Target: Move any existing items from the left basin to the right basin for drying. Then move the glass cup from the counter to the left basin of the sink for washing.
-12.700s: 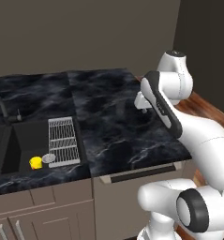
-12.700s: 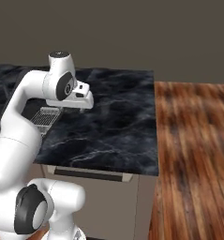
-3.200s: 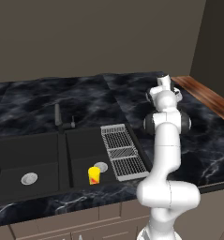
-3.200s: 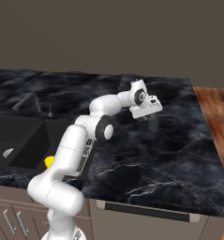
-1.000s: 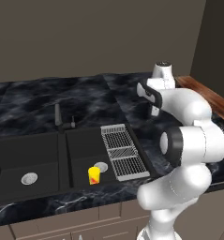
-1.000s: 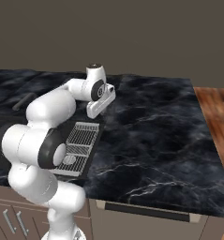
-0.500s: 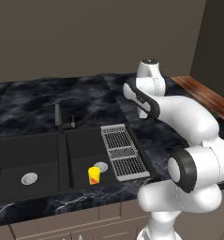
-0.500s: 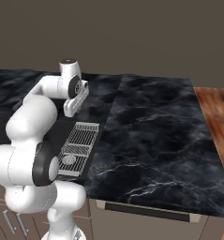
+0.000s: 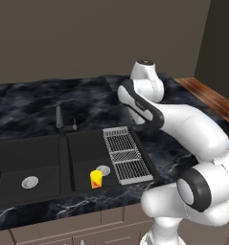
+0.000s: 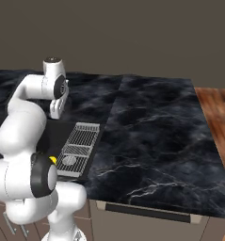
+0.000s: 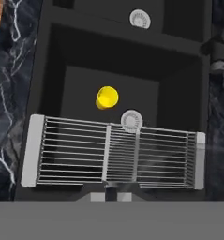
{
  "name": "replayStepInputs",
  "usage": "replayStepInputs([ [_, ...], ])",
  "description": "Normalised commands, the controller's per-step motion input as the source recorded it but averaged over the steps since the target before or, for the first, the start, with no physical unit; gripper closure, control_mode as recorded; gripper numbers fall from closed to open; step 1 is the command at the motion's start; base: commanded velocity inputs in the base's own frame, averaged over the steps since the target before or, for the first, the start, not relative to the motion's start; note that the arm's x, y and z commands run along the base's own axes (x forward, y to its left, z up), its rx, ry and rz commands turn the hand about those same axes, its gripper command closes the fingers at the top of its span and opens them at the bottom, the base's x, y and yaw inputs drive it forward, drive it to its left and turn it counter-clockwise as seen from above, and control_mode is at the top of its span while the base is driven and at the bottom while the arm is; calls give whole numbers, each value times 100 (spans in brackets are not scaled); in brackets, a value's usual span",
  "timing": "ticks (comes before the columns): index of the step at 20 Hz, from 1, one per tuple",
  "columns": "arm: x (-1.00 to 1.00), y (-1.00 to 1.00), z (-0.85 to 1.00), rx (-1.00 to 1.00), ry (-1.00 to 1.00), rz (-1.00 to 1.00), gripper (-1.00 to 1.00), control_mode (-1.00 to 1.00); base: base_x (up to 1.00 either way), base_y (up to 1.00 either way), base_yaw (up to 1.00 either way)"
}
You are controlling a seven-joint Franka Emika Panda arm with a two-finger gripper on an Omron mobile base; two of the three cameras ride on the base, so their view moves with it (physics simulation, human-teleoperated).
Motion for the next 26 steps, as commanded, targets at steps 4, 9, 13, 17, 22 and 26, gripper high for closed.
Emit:
replayStepInputs([
  [4,-9,86,-1,0,0,37,100,-100,0,0,0],
  [9,-1,100,-1,0,0,32,100,-100,0,0,0],
  [13,11,100,0,-2,3,16,100,-100,0,0,0],
  [17,4,100,0,-1,5,13,100,-100,0,0,0],
  [22,1,100,-1,-2,5,9,100,-100,0,0,0],
  [26,0,100,0,-2,4,0,100,-100,0,0,0],
])
